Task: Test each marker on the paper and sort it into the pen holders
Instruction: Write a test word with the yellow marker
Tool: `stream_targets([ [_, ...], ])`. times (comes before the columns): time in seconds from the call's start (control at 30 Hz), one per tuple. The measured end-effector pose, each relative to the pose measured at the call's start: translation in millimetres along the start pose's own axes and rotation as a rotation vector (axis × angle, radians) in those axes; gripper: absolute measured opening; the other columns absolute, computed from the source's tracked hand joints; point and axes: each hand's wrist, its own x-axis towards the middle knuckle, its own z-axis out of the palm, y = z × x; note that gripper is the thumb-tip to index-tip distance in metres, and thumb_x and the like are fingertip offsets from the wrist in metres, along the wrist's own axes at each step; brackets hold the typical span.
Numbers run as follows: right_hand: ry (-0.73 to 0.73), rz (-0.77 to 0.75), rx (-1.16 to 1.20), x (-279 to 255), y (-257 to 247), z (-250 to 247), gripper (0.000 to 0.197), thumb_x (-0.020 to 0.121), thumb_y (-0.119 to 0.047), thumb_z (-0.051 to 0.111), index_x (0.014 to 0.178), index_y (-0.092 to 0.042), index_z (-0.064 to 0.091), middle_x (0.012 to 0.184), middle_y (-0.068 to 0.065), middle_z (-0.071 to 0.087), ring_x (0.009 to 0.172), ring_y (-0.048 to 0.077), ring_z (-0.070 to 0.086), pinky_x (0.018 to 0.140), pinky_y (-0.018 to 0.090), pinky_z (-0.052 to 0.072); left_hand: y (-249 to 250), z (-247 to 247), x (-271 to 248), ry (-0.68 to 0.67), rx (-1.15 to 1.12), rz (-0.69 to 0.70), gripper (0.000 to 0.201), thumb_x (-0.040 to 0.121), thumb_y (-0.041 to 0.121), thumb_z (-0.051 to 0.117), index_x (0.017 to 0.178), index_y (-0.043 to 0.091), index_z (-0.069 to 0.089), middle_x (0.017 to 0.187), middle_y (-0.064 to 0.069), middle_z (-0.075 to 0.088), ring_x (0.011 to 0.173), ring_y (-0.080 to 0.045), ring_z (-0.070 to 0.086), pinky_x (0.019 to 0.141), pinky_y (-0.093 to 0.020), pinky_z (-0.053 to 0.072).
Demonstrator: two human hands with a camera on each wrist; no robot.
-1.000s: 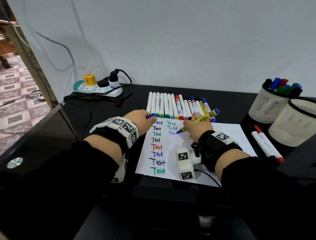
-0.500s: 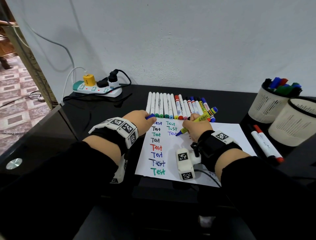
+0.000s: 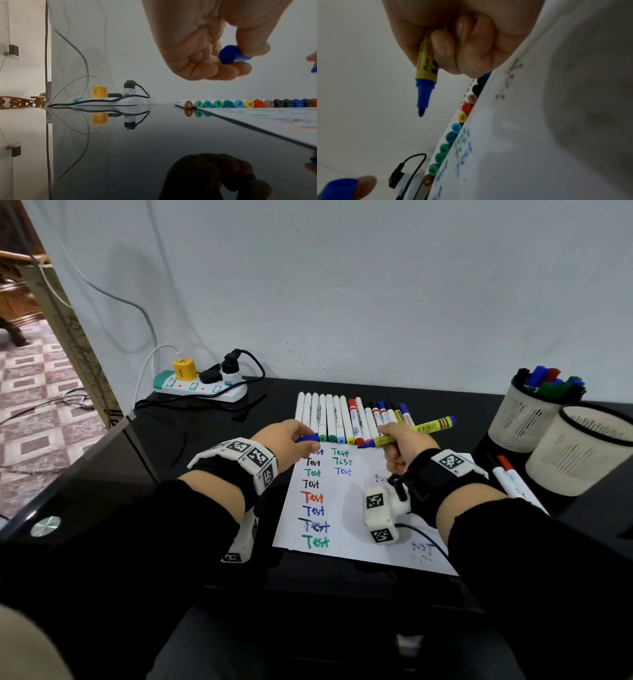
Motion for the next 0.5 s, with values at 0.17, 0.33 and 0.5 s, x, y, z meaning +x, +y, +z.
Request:
stream_targets([
  [0.17, -0.035, -0.104, 0.031, -9, -23, 5, 0.031, 0.089, -0.022, 0.062, 0.067, -0.018, 0.041, 0.043, 0.000, 0.036, 0.035, 0.010, 0.024, 0.038, 0.018, 0.022, 6, -1, -9, -0.003, -0.158, 0.087, 0.018, 0.093, 0.033, 0.054, 0.107, 0.022, 0.056, 0.085, 0.012, 0.065, 0.082, -0.006, 0.059, 0.079, -0.021, 0.042],
  [0.33, -0.085, -0.218, -0.006, -21, -31, 22, 0.042, 0.090, -0.017, 0.061, 0.058, -0.019, 0.033, 0.042, 0.000, 0.033, 0.032, 0.010, 0.023, 0.037, 0.016, 0.021, 10, 0, -18, -0.024, -0.291, 0.158, 0.014, 0.094, 0.031, 0.051, 0.104, 0.023, 0.058, 0.080, 0.014, 0.065, 0.073, 0.000, 0.057, 0.065, -0.013, 0.041],
  [0.5, -0.126, -0.266, 0.003, -32, -35, 26, 0.041, 0.090, -0.015, 0.060, 0.058, -0.018, 0.034, 0.037, -0.002, 0.034, 0.030, 0.010, 0.023, 0.037, 0.017, 0.022, 14, -4, -29, 0.016, -0.379, 0.193, 0.014, 0.095, 0.027, 0.051, 0.106, 0.021, 0.057, 0.079, 0.012, 0.064, 0.068, 0.001, 0.055, 0.053, 0.000, 0.039],
])
